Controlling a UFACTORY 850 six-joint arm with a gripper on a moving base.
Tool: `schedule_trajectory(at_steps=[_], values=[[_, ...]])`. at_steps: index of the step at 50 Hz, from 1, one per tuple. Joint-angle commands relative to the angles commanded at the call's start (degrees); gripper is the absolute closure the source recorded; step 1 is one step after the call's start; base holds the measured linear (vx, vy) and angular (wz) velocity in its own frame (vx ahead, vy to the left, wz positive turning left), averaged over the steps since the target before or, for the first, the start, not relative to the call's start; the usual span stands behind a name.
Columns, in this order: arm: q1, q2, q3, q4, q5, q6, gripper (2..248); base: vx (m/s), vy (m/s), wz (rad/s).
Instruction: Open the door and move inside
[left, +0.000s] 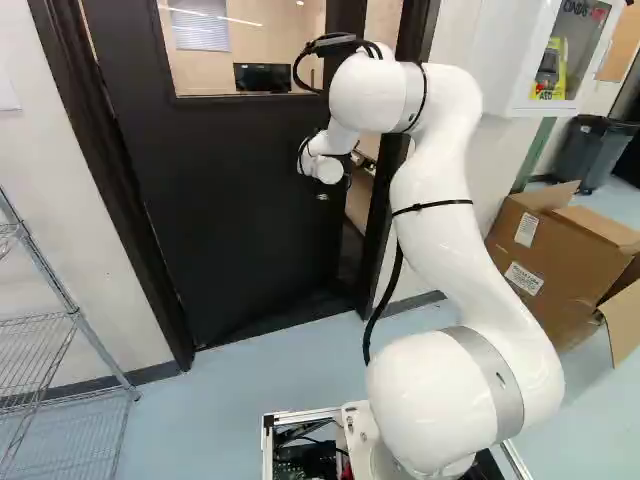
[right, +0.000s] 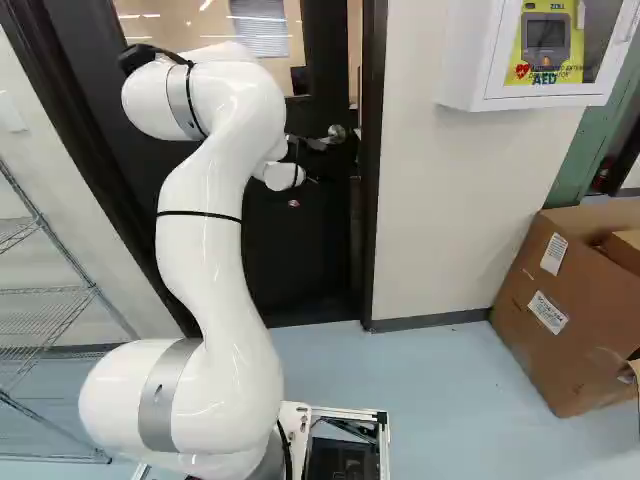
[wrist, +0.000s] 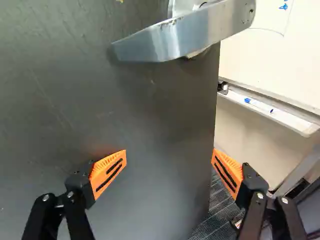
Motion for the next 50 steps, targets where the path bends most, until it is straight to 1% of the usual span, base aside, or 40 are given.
schedule_trajectory(at_steps=[9, 17, 29, 50], values=[[0.87, -0.25, -0.35, -0.47, 0.00, 0.00, 3, 0.000, 0.000, 0.000], [1.66, 0.26, 0.36, -2.84, -0.22, 0.00, 3, 0.000, 0.000, 0.000], [2.73, -0.19, -0.27, -9.22, -2.40, 0.00, 3, 0.000, 0.000, 0.000], [4.64, -5.02, -7.10, -21.81, -7.67, 0.00, 3, 0.000, 0.000, 0.000]])
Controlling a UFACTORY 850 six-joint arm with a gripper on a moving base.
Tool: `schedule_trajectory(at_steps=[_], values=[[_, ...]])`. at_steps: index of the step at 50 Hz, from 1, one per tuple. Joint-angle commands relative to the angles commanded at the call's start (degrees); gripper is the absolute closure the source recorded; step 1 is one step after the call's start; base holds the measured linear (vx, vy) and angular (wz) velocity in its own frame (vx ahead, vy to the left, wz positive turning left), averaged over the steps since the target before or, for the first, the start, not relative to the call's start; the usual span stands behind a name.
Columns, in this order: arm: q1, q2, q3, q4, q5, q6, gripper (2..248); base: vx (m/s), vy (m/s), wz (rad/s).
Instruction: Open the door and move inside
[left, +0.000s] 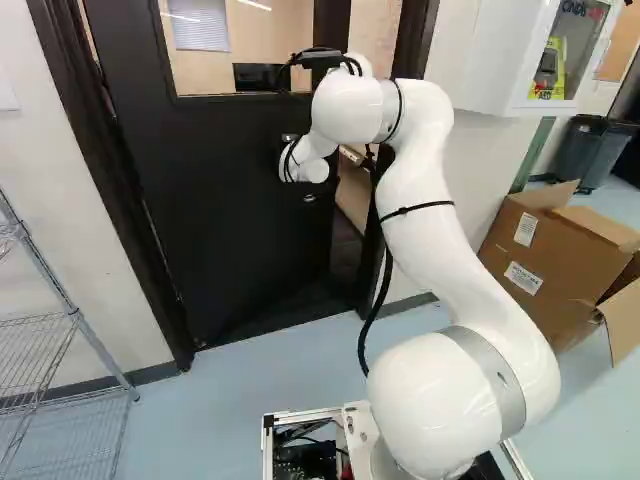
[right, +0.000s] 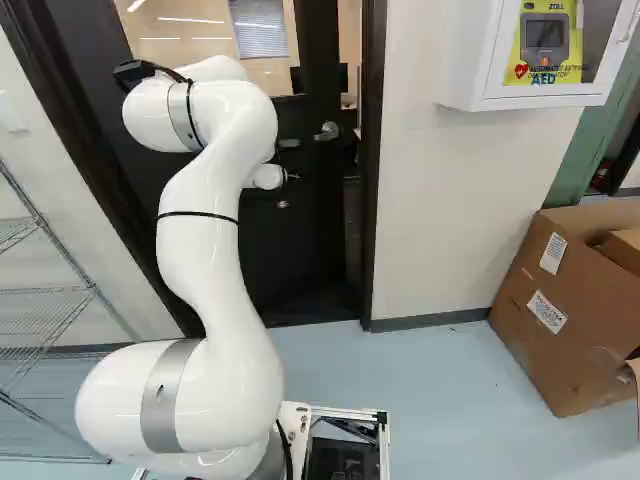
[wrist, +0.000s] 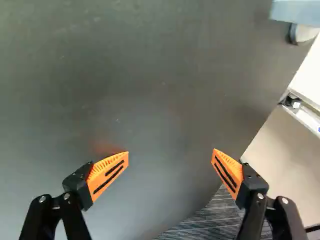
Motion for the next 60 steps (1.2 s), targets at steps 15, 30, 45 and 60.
schedule_trajectory(at_steps=[15, 30, 45, 60], values=[[1.37, -3.75, -5.41, -5.05, -1.95, 0.00, 3, 0.000, 0.000, 0.000], [2.37, -8.17, -11.84, -5.26, -2.02, 0.00, 3, 0.000, 0.000, 0.000], [3.13, -9.38, -13.63, -5.26, -2.02, 0.00, 3, 0.000, 0.000, 0.000], [3.27, -5.25, -7.57, -6.50, -2.02, 0.00, 3, 0.000, 0.000, 0.000]])
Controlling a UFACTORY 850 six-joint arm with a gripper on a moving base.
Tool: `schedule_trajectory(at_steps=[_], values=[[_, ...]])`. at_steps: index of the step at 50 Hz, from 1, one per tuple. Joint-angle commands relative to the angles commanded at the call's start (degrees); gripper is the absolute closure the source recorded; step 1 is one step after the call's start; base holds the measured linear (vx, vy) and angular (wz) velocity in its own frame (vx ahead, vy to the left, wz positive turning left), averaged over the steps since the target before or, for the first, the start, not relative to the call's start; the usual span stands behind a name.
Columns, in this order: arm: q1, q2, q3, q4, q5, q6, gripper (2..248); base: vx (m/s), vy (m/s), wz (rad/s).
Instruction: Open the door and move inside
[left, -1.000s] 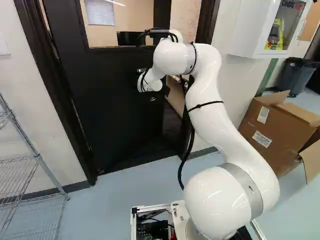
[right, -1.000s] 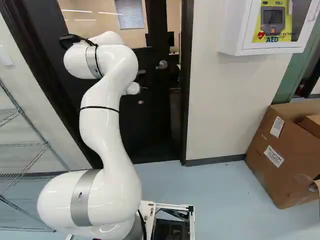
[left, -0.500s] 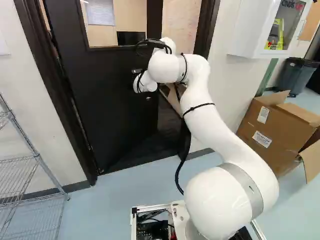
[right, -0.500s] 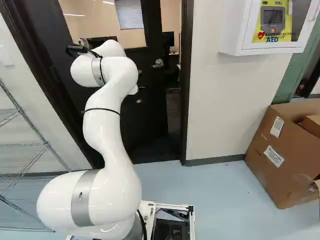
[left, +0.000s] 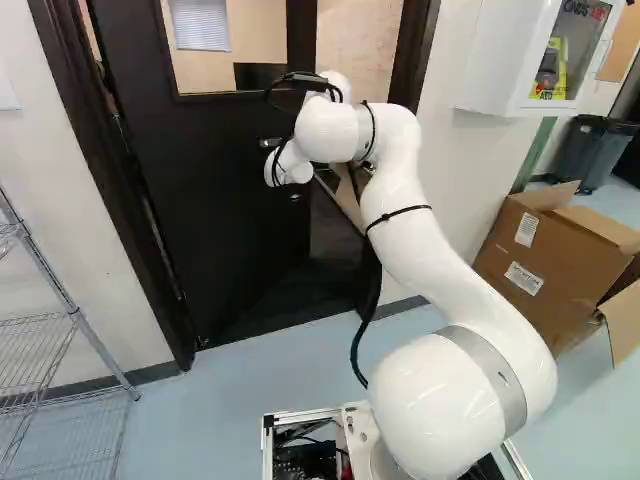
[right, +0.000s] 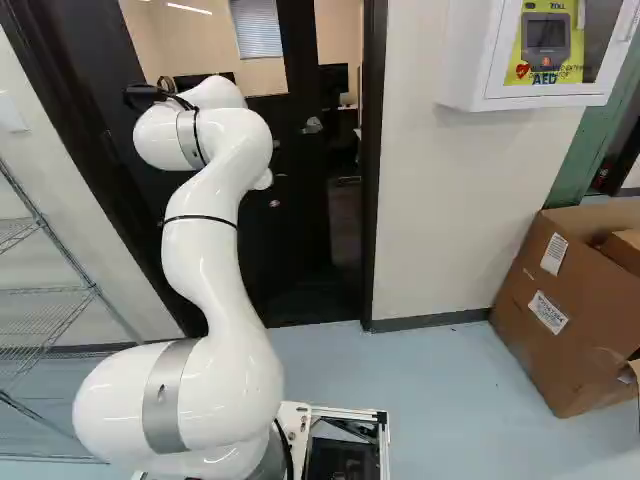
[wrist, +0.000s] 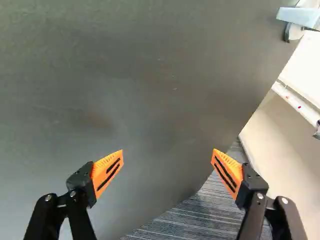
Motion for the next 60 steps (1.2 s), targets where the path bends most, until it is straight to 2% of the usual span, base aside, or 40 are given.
schedule_trajectory(at_steps=[25, 60], values=[[-0.30, 7.39, 10.64, -1.05, 0.00, 0.00, 3, 0.000, 0.000, 0.000], [-2.28, 16.60, 23.51, -1.05, 0.00, 0.00, 3, 0.000, 0.000, 0.000]])
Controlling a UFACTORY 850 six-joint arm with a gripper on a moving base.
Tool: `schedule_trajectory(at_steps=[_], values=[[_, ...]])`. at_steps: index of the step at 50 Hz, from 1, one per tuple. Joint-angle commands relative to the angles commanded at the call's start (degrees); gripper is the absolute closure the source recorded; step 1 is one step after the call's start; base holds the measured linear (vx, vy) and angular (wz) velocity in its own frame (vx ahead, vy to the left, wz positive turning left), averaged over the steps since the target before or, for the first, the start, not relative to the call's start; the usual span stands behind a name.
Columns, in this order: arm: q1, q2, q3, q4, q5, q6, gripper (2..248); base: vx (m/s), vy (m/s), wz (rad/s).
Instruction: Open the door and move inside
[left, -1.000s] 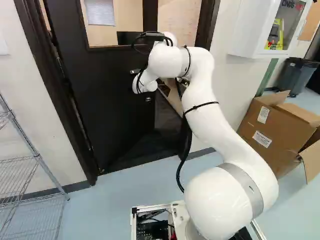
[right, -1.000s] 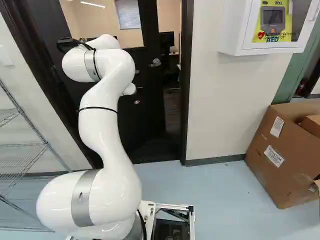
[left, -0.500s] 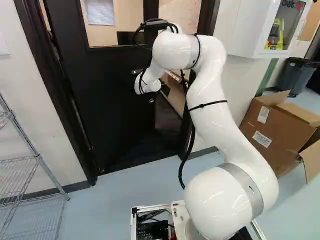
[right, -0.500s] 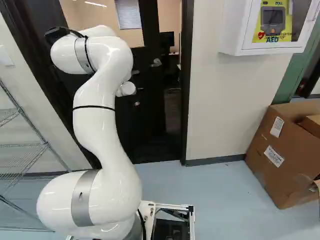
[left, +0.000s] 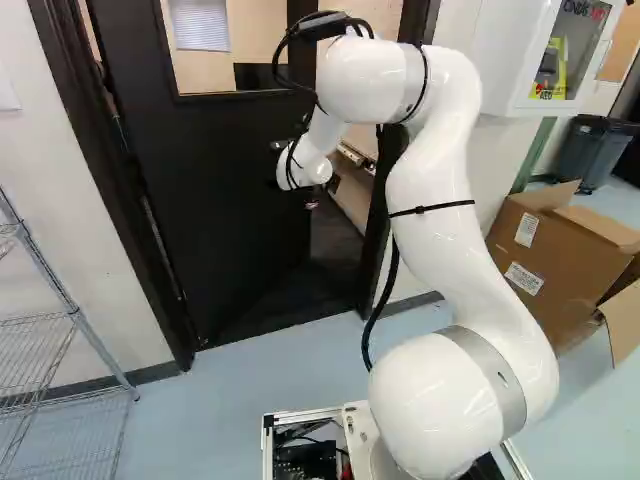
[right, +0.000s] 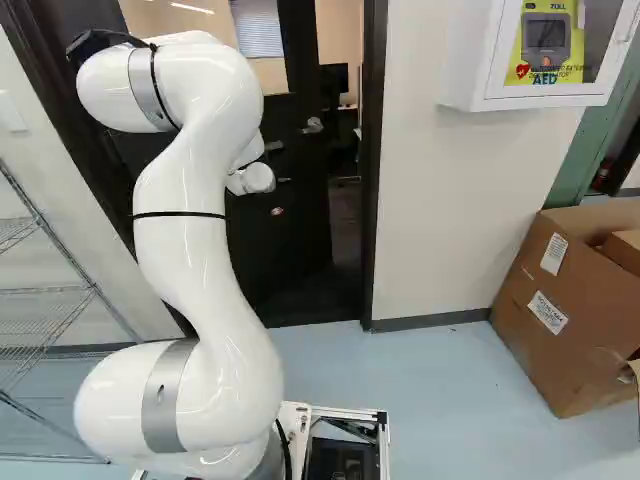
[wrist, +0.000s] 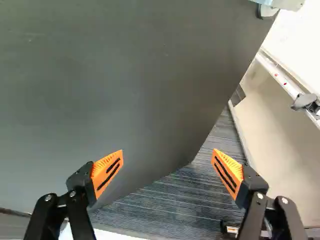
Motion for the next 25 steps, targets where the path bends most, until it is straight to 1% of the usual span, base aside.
schedule_trajectory(at_steps=[25], values=[[-1.74, 6.15, 8.28, 0.00, 0.23, 0.00, 3, 0.000, 0.000, 0.000]])
